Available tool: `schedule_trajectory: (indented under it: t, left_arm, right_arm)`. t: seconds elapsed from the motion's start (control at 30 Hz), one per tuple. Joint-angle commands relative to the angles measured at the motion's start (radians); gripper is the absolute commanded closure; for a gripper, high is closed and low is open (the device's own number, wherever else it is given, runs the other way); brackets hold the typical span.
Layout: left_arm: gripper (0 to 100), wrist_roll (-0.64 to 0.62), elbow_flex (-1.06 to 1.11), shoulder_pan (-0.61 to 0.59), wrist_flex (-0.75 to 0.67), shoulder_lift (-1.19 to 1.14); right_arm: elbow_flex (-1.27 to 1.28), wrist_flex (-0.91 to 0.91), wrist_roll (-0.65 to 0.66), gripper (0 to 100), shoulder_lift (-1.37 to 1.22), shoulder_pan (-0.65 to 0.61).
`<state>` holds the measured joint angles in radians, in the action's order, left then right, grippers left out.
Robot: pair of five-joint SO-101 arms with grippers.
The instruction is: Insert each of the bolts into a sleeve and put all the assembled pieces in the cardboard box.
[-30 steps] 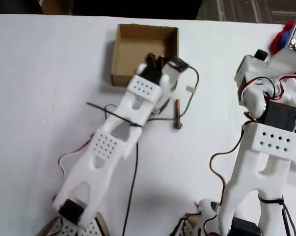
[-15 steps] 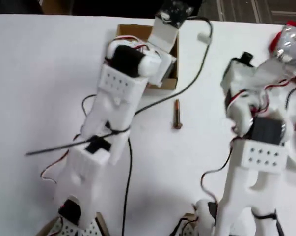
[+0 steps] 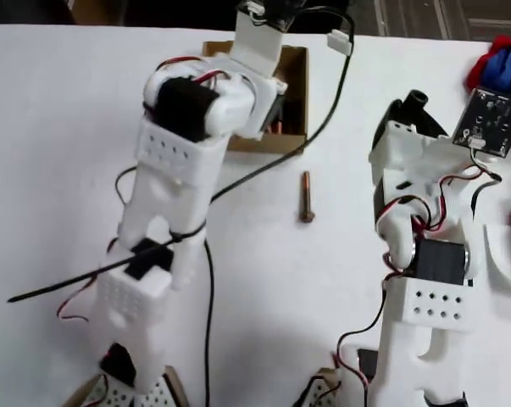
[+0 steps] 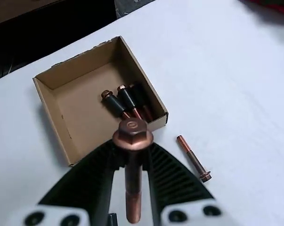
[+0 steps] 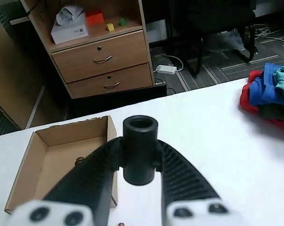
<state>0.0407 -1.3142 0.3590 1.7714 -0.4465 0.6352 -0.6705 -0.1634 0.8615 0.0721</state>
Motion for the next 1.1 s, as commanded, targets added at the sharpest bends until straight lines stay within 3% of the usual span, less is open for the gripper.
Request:
schedule_trajectory:
  t: [0.0,0.2,0.37,0.53,0.67,0.77,1.07]
  left_arm:
    - [97,-0.009,0.119,0.012,0.018,0.160]
    - [97,-0.008,0.404,0.005,-0.015,0.442]
    - [97,0.000,0.656,0.000,-0.164,0.744]
    - [97,-0.009,1.227,-0.130,-0.523,0.976]
    - [97,-0.011,1.563,-0.123,-0.850,1.175]
    - [97,-0.011,1.664,-0.087,-1.003,1.250]
    - [97,-0.055,1.643,-0.075,-1.203,1.123]
  right_arm:
    - [-0.005,0.024,0.000,97.9,0.033,-0.008]
    - [-0.005,0.024,0.000,97.9,0.033,-0.010]
    - [0.006,0.024,0.000,97.9,0.031,-0.059]
    - [0.037,0.031,0.000,97.9,0.031,-0.128]
    - [0.051,0.035,0.038,97.9,0.031,-0.160]
    - [0.106,0.090,0.101,97.8,0.031,-0.232]
    - [0.319,0.312,0.114,97.8,0.031,-0.455]
